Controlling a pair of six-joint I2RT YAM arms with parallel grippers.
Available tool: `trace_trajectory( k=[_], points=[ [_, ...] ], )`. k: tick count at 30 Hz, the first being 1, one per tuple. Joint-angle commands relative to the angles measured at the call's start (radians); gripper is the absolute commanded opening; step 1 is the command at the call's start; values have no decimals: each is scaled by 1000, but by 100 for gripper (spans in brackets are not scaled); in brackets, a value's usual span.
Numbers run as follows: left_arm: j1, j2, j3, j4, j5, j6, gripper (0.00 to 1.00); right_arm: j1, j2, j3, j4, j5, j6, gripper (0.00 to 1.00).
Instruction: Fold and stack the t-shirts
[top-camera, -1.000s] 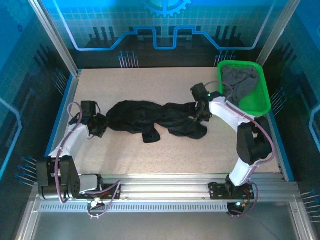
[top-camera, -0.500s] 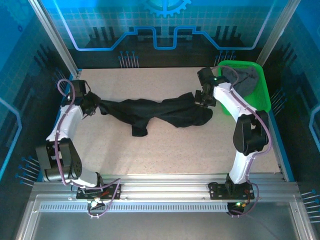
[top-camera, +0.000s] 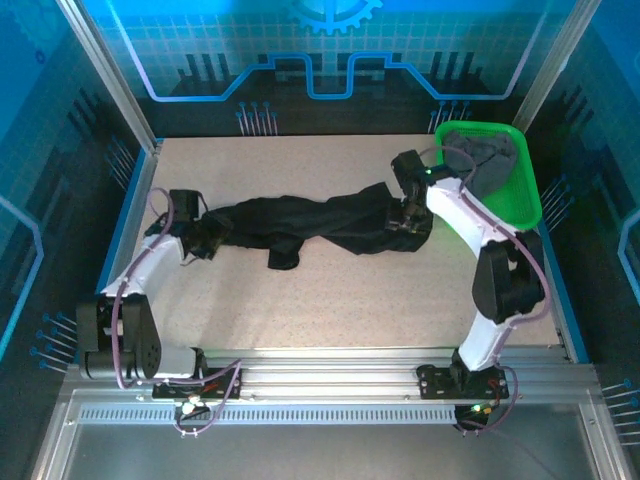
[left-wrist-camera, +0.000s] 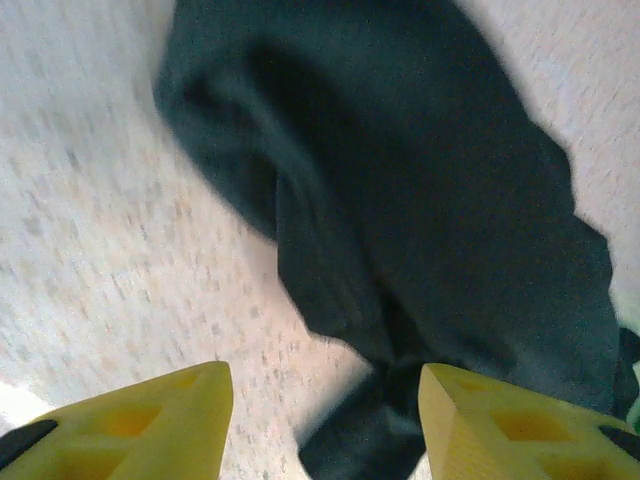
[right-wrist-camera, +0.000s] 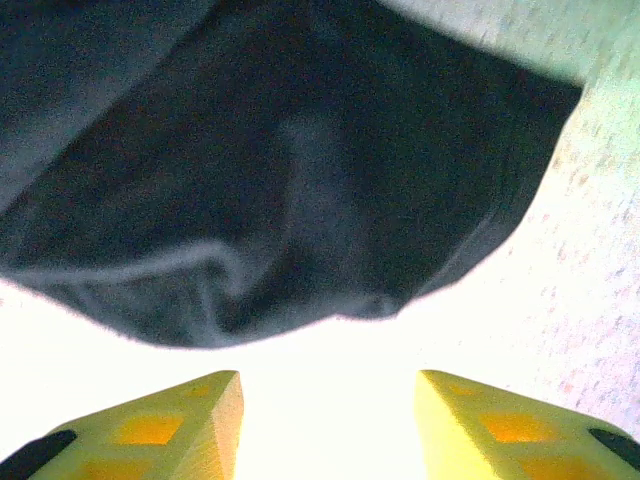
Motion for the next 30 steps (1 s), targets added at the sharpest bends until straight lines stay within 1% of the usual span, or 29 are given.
trace_trajectory(
  k=[1,5,8,10,12,13,14,15,17,18,20,24,30],
  points=[
    [-49,52,-40,75,48,-126,53,56,-76,-80,50,-48,50,49],
    [-71,164,-5,171,47,-181,53,93,-95,-124,74,-95,71,48],
    [-77,277,66,170,39,-182,53,104,-99,-141,83,-113,84,49],
    [-84,324,92,183,35,-189,52,108,-100,-146,83,-122,87,48],
    [-90,356,107,191,27,-195,47,110,-102,-152,86,-130,88,48],
    [-91,362,109,194,24,-199,42,110,-101,-156,87,-131,89,48],
    [-91,362,106,201,20,-202,33,111,-99,-163,91,-131,90,48],
    [-91,355,100,208,13,-205,22,110,-94,-169,98,-130,92,48],
    [-91,328,92,197,0,-203,4,107,-76,-178,116,-129,95,48],
    [-91,307,88,181,-8,-196,0,102,-61,-177,125,-132,98,48],
    [-91,256,82,144,-22,-175,0,92,-29,-167,147,-144,108,48],
    [-91,104,44,71,-49,-137,0,72,61,-107,173,-162,142,48],
    [-88,-105,-6,17,-25,-124,0,43,214,8,168,-162,173,50]
  ],
)
